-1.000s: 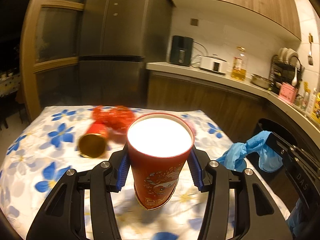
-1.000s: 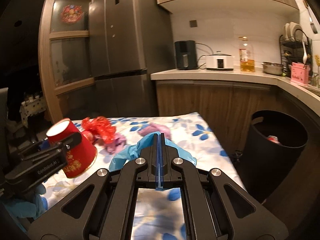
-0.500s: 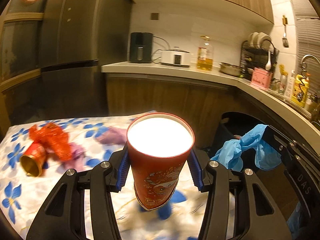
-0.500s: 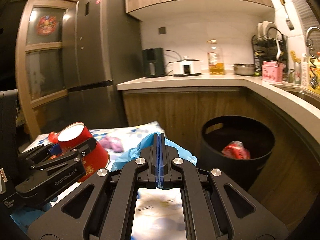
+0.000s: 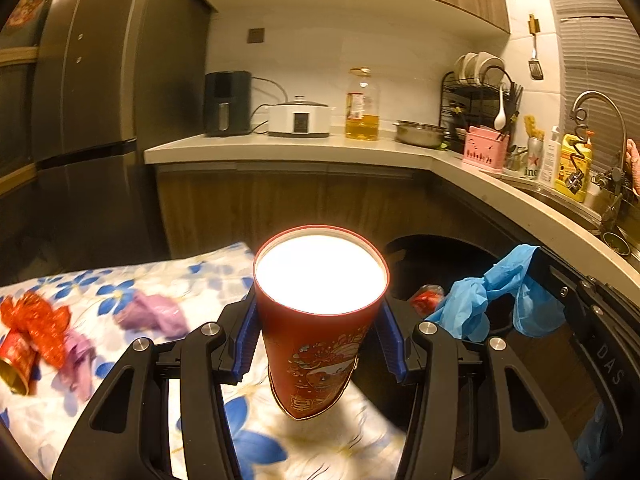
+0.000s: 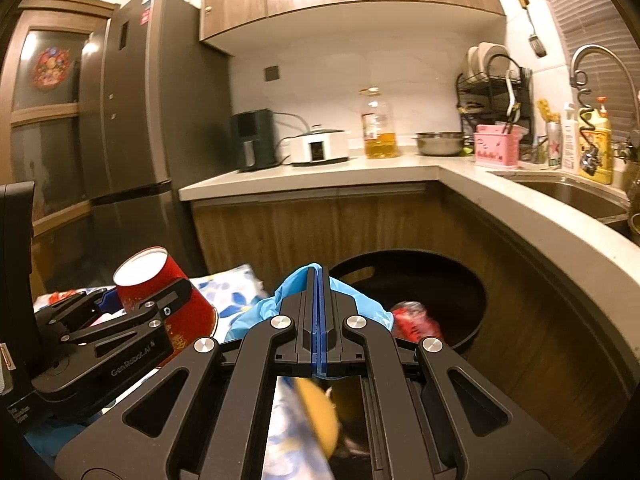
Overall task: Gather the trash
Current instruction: 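Carry the red paper cup and blue glove over the bin with both grippers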
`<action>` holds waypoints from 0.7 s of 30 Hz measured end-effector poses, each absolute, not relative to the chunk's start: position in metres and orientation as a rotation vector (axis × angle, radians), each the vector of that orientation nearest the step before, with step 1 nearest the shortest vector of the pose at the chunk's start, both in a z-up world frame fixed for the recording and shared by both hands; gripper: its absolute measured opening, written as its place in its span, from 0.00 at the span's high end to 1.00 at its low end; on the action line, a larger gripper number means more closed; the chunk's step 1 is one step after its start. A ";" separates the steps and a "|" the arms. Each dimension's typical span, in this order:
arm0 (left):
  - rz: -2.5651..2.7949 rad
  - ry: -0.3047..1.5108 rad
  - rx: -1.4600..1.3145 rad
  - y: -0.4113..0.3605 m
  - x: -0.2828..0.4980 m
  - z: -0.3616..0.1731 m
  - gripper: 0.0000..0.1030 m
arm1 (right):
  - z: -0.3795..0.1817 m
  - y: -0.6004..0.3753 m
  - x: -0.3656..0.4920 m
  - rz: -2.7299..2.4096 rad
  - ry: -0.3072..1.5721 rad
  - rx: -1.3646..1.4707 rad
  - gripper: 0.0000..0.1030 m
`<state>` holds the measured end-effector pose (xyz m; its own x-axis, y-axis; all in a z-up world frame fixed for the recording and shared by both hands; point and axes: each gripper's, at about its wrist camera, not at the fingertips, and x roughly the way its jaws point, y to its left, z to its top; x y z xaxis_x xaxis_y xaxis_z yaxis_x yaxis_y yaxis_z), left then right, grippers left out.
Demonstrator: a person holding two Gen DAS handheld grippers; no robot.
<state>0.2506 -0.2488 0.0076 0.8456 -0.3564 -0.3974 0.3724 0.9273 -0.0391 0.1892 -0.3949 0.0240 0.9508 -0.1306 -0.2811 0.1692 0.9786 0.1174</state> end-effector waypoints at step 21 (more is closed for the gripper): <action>-0.545 0.363 0.044 -0.347 0.300 0.016 0.51 | 0.025 -0.485 0.229 -0.342 0.267 0.193 0.99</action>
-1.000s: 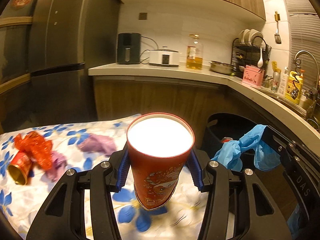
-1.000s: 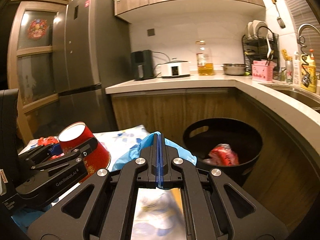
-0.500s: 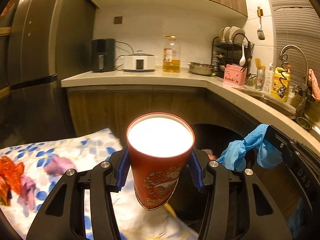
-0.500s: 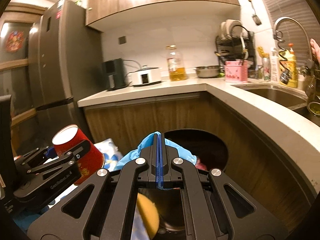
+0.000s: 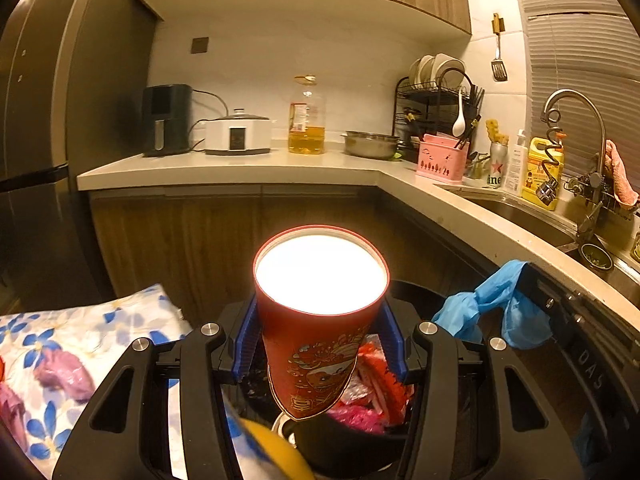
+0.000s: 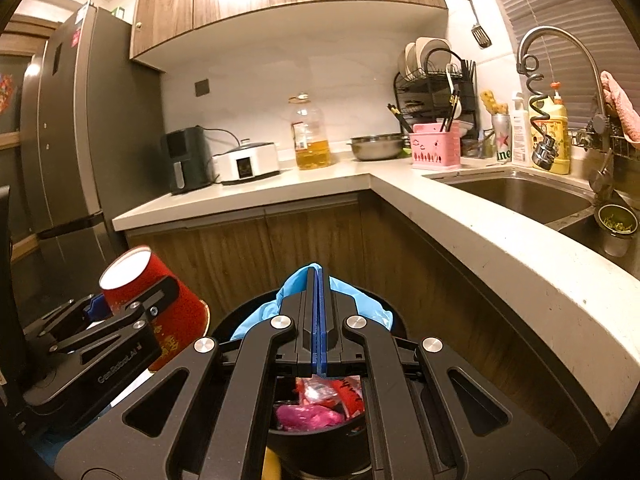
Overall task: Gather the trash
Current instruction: 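Carry the red paper cup and blue glove over the bin with both grippers, then open both grippers to drop the cup and glove into the bin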
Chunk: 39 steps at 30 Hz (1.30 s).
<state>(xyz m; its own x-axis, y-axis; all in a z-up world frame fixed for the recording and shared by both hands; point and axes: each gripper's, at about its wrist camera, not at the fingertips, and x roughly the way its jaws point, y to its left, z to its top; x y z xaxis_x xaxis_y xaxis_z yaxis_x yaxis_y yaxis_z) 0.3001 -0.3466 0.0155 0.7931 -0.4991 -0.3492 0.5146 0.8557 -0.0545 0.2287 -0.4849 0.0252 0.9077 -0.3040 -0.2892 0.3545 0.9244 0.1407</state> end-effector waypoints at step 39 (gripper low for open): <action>-0.542 0.415 0.065 -0.373 0.330 -0.018 0.17 | -0.010 -0.520 0.260 -0.360 0.375 0.254 0.78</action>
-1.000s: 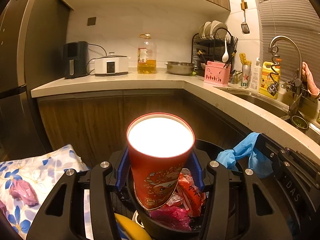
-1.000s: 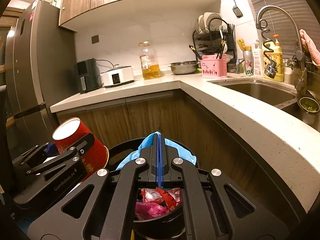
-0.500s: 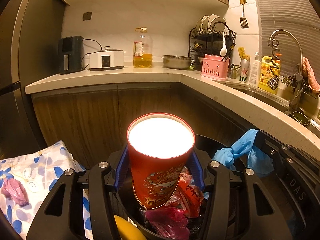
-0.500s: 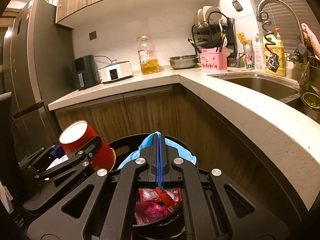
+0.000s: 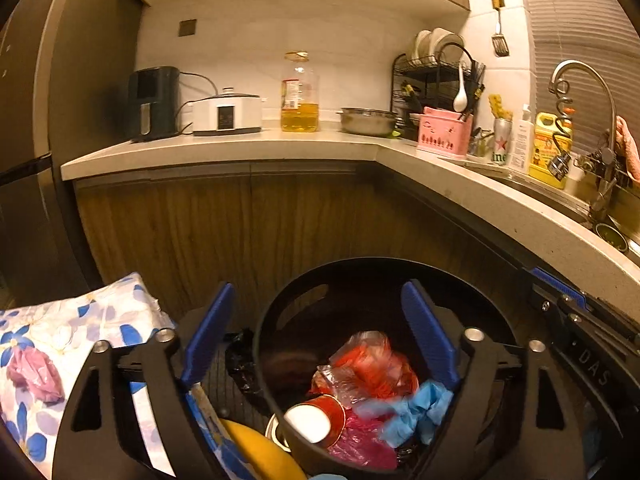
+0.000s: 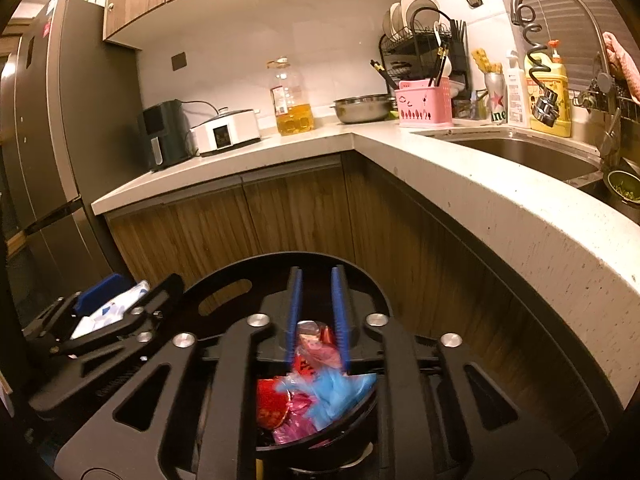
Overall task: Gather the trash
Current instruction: 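Open both grippers to drop the cup and glove into the bin, then move both tools back from the bin to the table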
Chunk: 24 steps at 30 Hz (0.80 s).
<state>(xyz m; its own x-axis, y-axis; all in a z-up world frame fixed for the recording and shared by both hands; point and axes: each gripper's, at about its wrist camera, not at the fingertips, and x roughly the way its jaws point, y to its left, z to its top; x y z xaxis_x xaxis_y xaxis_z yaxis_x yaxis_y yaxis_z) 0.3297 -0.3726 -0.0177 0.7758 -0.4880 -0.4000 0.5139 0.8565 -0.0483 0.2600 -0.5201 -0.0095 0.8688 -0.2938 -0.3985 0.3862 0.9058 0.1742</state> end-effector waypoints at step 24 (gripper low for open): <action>-0.347 0.386 0.003 -0.257 0.271 -0.006 0.06 | -0.004 -0.463 0.210 -0.340 0.366 0.247 0.22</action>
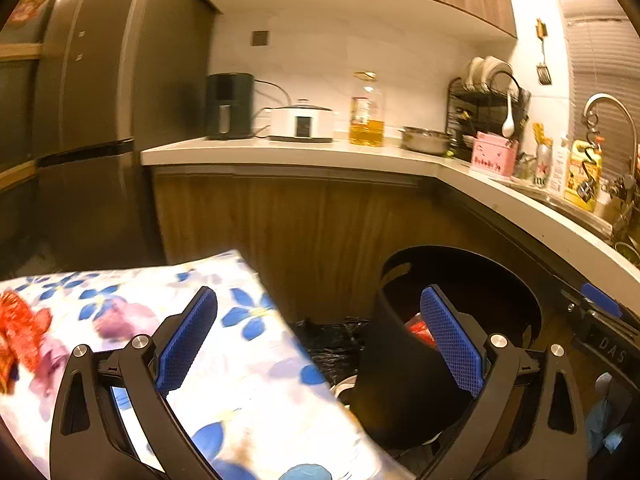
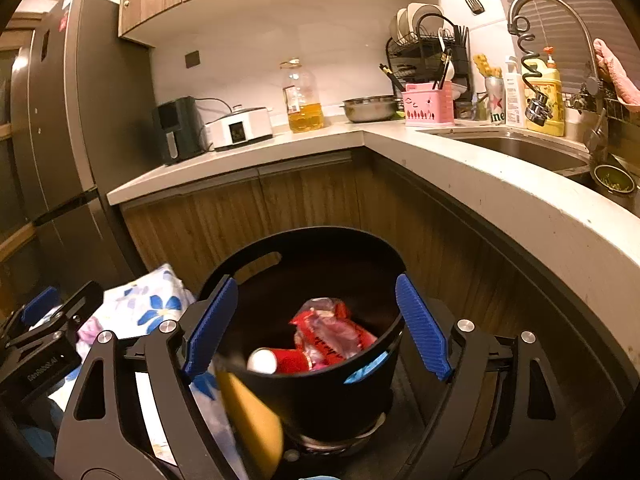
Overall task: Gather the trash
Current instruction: 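Move both tools back from the bin to the table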
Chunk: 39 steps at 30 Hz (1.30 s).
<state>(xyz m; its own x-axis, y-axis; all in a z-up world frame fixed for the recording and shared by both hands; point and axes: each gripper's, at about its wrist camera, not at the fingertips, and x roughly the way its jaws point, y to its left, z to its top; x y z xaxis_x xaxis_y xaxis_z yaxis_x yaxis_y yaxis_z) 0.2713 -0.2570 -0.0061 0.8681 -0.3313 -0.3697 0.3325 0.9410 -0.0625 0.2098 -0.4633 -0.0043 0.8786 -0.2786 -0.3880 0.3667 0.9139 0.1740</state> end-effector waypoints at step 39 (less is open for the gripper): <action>-0.035 0.375 -0.060 -0.075 0.206 -0.022 0.06 | -0.006 -0.286 0.187 -0.117 0.336 0.154 0.22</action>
<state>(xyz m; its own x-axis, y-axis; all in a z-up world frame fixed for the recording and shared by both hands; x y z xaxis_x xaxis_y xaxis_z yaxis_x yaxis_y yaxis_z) 0.2063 -0.0748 -0.0217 0.9299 -0.0457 -0.3649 0.0234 0.9976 -0.0653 0.1874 -0.2864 -0.0058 0.9373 -0.0887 -0.3369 0.1400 0.9814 0.1311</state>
